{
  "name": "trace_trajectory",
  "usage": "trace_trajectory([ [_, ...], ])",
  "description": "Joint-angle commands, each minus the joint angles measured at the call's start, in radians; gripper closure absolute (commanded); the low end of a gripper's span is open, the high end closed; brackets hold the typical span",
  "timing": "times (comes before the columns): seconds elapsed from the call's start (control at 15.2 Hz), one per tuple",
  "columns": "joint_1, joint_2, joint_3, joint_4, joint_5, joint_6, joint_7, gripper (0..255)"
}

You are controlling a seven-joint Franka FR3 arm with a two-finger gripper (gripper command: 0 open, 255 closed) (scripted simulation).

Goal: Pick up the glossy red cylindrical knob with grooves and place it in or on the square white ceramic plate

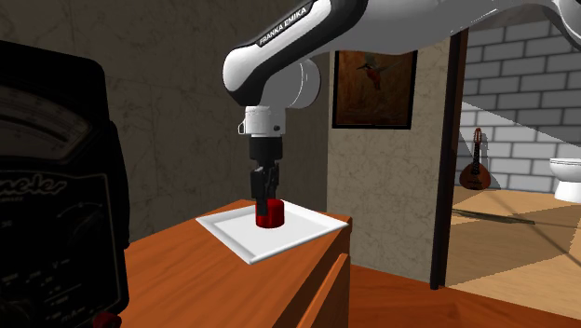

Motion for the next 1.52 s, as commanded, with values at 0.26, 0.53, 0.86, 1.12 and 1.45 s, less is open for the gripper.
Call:
trace_trajectory([
  [0.26, 0.000, 0.000, 0.000, -0.002, 0.000, 0.003, 0.000, 255],
  [0.53, 0.000, 0.000, 0.000, -0.002, 0.000, 0.003, 0.000, 0],
  [0.86, -0.002, 0.000, -0.001, 0.099, 0.000, -0.098, 0.001, 0],
  [1.12, -0.002, 0.003, -0.001, 0.129, 0.000, -0.125, 0.001, 0],
  [1.45, -0.002, 0.003, -0.001, 0.129, 0.000, -0.125, 0.001, 0],
])
